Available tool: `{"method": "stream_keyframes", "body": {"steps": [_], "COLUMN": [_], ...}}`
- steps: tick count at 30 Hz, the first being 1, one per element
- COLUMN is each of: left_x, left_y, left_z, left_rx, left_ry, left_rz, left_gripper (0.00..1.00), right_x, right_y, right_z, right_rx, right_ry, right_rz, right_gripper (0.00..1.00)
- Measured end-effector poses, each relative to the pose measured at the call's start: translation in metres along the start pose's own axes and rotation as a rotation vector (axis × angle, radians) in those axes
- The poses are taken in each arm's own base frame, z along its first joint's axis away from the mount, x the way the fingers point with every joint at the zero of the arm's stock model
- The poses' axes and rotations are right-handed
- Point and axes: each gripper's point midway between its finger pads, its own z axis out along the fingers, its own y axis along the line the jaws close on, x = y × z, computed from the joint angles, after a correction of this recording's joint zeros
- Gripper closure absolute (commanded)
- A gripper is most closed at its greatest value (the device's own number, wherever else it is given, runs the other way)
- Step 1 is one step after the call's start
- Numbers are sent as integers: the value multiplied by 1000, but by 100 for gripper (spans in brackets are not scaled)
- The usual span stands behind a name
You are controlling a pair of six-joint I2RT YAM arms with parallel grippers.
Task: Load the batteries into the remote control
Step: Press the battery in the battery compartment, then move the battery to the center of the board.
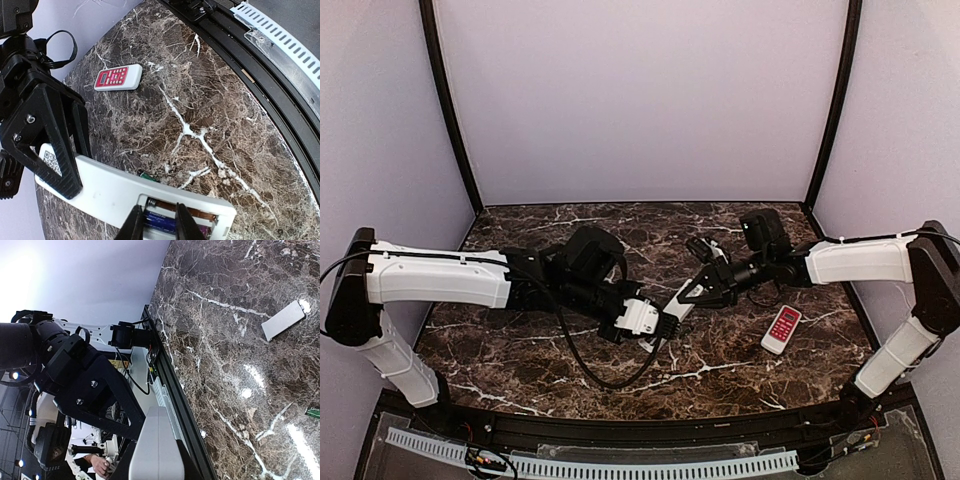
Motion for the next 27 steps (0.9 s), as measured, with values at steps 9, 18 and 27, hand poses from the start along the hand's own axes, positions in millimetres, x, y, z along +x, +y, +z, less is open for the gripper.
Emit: {"method": "stream_keyframes", "body": {"steps": [9, 18, 27], "left_x": [6, 10, 22], "left_y": [4, 36, 91], "left_z": [0, -14, -50], "left_rx": [-27, -187, -373], "left_ry": [34, 50, 28], "left_rz": [-57, -185, -503], "left_gripper": [64, 33, 49], "right_x": [-2, -13, -42], "right_y": [-7, -15, -55], "right_z": [0, -13, -76], "right_rx": [32, 45, 129], "right_ry": [-16, -63, -252], "right_rz": [-13, -38, -3], "right_gripper": [100, 100, 100]}}
